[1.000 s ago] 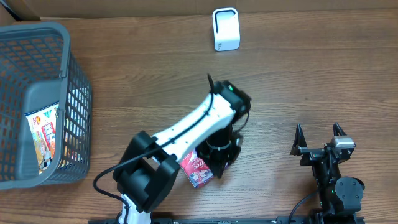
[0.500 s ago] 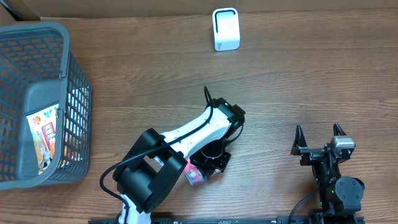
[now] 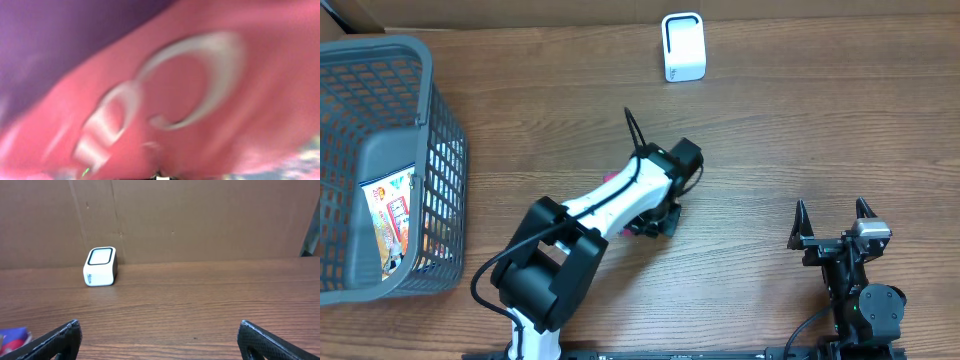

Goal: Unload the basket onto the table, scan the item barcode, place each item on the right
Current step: 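Lift the red pack out and place it on the table center, then reach the left gripper back into the basket and grasp the orange box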

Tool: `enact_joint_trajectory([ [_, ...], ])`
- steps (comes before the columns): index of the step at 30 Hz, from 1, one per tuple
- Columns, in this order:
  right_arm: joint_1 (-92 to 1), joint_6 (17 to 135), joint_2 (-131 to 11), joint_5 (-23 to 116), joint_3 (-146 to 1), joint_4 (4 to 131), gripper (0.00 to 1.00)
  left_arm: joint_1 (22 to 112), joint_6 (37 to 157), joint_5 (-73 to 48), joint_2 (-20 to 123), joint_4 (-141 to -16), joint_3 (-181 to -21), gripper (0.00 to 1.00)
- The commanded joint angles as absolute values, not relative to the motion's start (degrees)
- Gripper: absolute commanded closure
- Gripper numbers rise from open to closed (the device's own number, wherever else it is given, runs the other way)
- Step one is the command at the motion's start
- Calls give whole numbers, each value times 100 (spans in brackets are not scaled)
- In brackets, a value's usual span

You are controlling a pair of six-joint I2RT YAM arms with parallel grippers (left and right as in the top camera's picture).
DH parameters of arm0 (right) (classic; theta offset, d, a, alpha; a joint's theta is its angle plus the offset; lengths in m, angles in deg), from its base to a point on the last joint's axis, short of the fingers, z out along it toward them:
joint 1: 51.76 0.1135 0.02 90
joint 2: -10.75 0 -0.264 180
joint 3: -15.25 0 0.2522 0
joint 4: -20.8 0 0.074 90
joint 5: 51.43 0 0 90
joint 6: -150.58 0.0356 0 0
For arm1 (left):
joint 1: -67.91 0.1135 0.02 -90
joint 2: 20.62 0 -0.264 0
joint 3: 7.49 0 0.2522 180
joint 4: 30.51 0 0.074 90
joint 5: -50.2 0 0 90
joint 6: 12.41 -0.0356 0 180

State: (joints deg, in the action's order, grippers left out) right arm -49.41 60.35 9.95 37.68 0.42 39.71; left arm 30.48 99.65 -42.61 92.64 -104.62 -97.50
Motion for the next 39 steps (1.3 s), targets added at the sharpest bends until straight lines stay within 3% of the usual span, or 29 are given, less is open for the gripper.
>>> enact_joint_trajectory([
  [1, -4923, 6011, 1059, 3716, 101, 3934, 0, 3350, 9714, -4493, 9242, -10556, -10067, 96],
  [14, -4923, 6011, 1059, 3716, 101, 3934, 0, 4141, 9574, -4495, 9220, -13243, -14108, 96],
  [19, -4923, 6011, 1059, 3716, 101, 3934, 0, 4477, 9491, -4513, 9215, -14115, -16051, 79],
  [21, -4923, 6011, 1059, 3716, 101, 3934, 0, 4698, 9261, -4425, 9093, -14108, -16611, 51],
  [23, -4923, 6011, 1059, 3716, 101, 3934, 0, 4989, 9301, -4451, 8881, -14108, -16969, 37],
  [25, -4923, 6011, 1059, 3716, 101, 3934, 0, 5380, 9301, -4449, 8601, -14108, -17150, 2],
  [32, -4923, 6011, 1059, 3716, 101, 3934, 0, 7664, 9303, -4445, 7622, -14108, -17161, 0],
  [39, -4923, 6011, 1059, 3716, 101, 3934, 0, 9699, 9191, -4390, 7554, -14108, -16978, 0],
])
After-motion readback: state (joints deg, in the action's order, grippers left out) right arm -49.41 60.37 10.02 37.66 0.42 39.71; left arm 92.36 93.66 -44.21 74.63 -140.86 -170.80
